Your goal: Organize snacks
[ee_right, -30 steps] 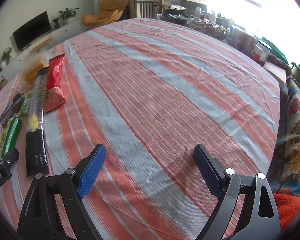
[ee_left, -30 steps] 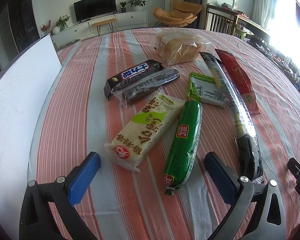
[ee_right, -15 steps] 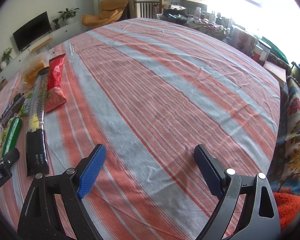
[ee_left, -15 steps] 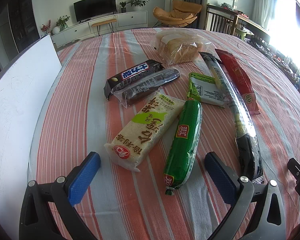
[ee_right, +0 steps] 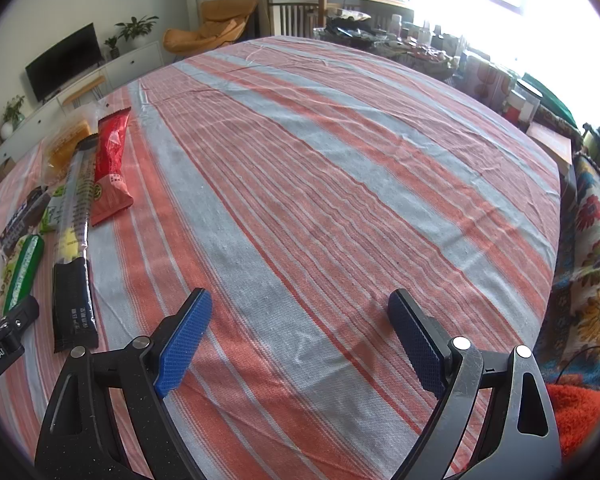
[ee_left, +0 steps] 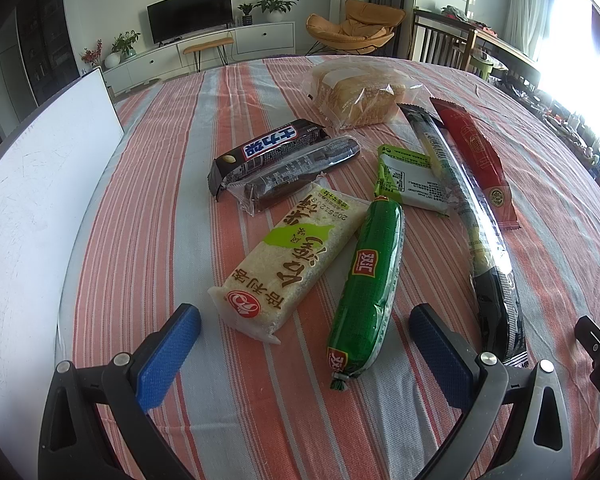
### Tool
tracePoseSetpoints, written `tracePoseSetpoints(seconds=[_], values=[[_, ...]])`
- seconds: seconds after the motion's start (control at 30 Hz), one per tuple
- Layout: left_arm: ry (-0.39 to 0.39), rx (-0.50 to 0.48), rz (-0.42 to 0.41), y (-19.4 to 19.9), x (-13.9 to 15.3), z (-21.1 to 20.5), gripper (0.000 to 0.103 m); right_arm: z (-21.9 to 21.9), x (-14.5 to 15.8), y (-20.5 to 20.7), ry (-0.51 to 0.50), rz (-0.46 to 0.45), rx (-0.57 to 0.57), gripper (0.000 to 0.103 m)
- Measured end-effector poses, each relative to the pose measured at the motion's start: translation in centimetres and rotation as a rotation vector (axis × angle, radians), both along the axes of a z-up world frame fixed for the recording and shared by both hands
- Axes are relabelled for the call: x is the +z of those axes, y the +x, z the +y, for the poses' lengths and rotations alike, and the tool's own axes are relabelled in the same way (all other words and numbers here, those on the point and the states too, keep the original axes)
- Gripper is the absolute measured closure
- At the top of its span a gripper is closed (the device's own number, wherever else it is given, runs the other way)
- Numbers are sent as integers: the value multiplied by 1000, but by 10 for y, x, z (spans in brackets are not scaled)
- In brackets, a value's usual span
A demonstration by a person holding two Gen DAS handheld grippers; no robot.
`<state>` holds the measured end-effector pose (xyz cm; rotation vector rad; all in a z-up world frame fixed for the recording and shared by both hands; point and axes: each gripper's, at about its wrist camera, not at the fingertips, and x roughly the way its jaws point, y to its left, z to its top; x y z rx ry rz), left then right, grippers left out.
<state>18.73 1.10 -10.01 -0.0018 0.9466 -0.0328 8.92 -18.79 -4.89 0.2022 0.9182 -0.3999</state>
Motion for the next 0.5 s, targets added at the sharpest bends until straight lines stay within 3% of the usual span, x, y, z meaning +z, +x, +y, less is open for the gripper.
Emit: tracePoseSetpoints(seconds=[0.5], values=[[0, 0, 0, 1, -1, -1, 0, 1, 0, 0, 0, 0, 0, 11]])
